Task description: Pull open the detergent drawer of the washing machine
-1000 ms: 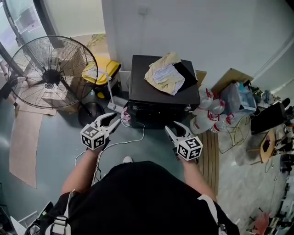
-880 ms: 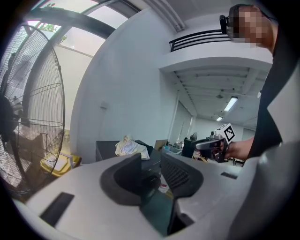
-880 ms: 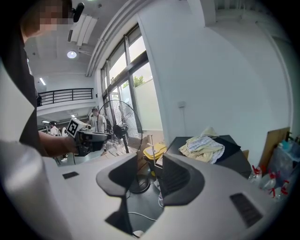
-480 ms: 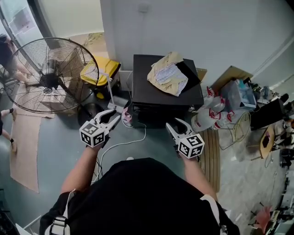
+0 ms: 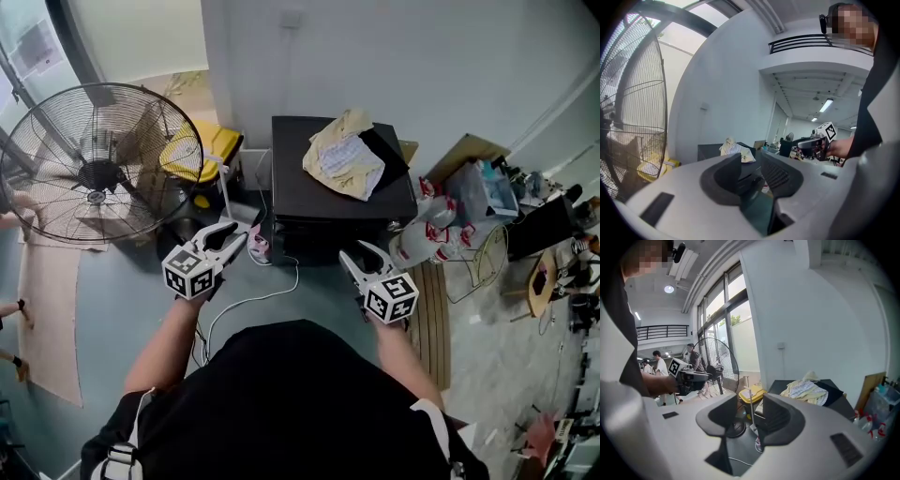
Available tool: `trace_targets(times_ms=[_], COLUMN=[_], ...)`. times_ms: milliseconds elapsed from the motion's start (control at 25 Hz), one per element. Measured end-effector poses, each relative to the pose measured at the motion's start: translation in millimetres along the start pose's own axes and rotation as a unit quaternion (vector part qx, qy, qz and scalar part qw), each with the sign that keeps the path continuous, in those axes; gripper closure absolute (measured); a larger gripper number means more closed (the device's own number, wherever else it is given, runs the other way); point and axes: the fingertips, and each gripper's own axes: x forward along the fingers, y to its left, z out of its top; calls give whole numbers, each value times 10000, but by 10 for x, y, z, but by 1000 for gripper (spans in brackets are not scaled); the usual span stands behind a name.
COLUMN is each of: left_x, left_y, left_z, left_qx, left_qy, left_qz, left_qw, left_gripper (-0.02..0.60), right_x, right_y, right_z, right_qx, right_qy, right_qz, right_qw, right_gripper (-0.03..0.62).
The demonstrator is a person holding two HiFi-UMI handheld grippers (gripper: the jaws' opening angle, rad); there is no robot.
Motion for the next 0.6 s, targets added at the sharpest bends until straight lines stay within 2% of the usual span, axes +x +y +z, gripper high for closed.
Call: trace_targets(times_ms=[600], left_x=[16], left_y=[213], left_z=[-77], left_qx=[33], left_qy=[229], left_qz=[-128], left_qw=[9997], left_gripper=[443], right_x=[114], right_y=[-27], right_z=[-100], right_qx=[154], right_qy=[99], right_qz=[-209], right_qw=[9996], right_gripper=[418])
